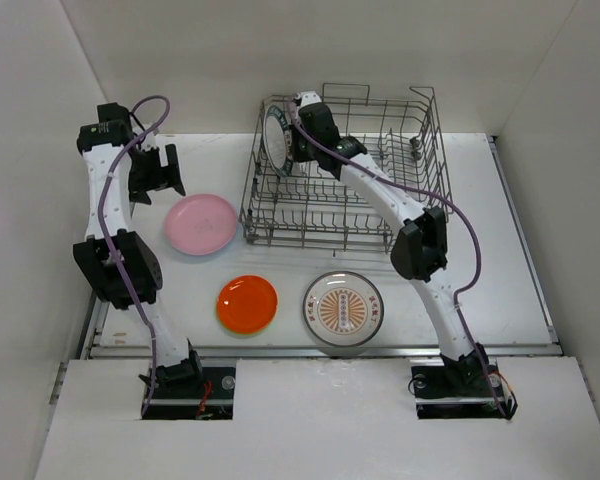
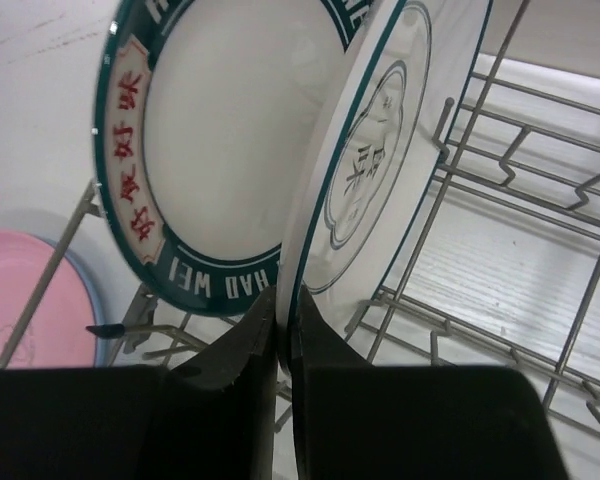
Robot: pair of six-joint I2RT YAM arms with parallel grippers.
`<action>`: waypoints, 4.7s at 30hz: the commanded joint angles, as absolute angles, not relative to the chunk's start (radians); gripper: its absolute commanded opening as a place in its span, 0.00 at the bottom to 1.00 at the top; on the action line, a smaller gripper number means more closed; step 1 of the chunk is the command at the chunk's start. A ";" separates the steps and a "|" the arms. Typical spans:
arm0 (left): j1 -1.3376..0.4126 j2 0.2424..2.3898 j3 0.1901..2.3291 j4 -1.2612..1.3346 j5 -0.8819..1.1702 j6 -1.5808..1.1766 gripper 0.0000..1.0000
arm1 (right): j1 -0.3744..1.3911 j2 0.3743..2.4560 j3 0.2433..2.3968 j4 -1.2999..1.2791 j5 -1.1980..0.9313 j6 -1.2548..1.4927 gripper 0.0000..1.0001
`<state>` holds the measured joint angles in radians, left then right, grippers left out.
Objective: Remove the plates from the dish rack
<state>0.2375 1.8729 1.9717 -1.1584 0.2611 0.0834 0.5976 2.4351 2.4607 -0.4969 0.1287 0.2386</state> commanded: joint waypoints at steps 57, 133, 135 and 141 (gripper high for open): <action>-0.371 2.194 2.385 -0.765 -0.175 -0.008 0.94 | 1.270 1.898 1.614 -1.295 0.328 0.699 0.67; -0.874 1.884 1.769 -0.844 0.394 0.015 0.00 | 0.977 1.112 1.704 -1.370 0.939 1.109 0.89; -0.885 1.893 1.792 -0.832 0.373 0.015 0.00 | 0.977 1.112 1.694 -1.349 0.930 1.086 0.89; -0.905 1.939 1.810 -0.813 0.364 0.026 0.01 | 0.977 1.112 1.674 -1.296 0.907 1.042 0.89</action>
<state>-0.8875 1.9476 1.7576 -0.8383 0.3885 0.0109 0.9821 1.1198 1.6802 -1.3315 0.9150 1.0763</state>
